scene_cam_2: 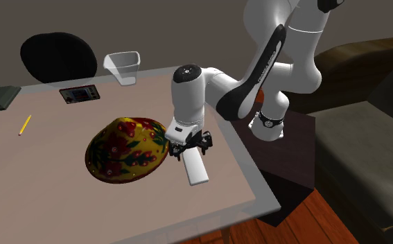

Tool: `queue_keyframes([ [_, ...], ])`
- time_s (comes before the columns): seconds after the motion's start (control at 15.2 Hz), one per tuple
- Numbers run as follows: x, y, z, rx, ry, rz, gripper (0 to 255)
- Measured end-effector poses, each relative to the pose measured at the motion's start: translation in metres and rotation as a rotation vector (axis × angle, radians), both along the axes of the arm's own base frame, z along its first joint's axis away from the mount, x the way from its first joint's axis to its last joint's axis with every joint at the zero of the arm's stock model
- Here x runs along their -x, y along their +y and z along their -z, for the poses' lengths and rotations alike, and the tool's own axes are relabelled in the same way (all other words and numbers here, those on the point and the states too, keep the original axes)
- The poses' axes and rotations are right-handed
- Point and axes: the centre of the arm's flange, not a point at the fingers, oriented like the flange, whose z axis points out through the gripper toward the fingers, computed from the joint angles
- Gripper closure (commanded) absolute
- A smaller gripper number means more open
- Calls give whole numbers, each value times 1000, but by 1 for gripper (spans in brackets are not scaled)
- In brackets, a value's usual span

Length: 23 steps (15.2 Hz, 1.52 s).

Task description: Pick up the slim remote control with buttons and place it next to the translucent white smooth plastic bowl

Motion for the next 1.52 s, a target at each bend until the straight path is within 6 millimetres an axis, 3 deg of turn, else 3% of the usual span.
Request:
queue_keyframes([
  [0.4, 0, 1, 4, 0, -1, 0, 0],
  [0.46, 0, 1, 4, 0, -1, 0, 255],
  [1.12, 0, 1, 4, 0, -1, 0, 255],
  [1.52, 0, 1, -22, 0, -1, 0, 255],
])
